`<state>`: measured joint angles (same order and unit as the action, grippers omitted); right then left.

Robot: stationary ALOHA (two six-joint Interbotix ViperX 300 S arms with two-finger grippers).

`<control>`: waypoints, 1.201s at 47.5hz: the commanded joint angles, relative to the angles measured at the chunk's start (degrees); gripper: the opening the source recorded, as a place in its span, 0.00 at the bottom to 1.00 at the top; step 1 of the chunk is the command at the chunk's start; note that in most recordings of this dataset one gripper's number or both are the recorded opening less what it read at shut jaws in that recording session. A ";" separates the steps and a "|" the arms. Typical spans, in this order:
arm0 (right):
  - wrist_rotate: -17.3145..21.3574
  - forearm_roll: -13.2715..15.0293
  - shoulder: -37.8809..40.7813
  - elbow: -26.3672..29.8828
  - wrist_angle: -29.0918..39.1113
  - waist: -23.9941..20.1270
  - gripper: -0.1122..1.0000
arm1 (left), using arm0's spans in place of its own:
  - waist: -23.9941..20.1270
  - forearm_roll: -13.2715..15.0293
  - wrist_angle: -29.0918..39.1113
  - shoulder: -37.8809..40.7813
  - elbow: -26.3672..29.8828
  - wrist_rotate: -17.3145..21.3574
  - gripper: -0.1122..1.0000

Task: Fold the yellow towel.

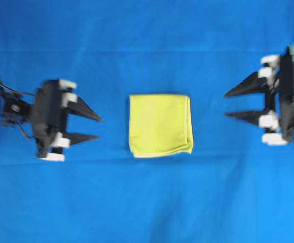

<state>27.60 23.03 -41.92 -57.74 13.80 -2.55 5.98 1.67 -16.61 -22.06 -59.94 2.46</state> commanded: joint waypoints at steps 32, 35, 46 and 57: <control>0.18 -2.37 -11.43 -20.83 -22.76 10.28 0.59 | -1.85 0.44 -13.45 -19.69 -20.39 -1.05 0.52; 0.18 -2.46 -11.16 -20.83 -22.76 10.28 0.59 | -1.85 0.44 -13.36 -20.04 -20.57 -1.05 0.52; 0.18 -2.46 -11.34 -20.74 -22.76 10.28 0.59 | -1.85 0.35 -13.36 -20.21 -20.74 -1.05 0.52; 0.09 -2.29 -11.43 -20.74 -22.76 10.28 0.59 | -1.85 0.44 -13.36 -20.30 -20.74 -1.05 0.52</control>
<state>27.86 20.74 -53.61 -79.19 -8.44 7.65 4.31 1.93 -29.44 -42.45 -81.21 1.41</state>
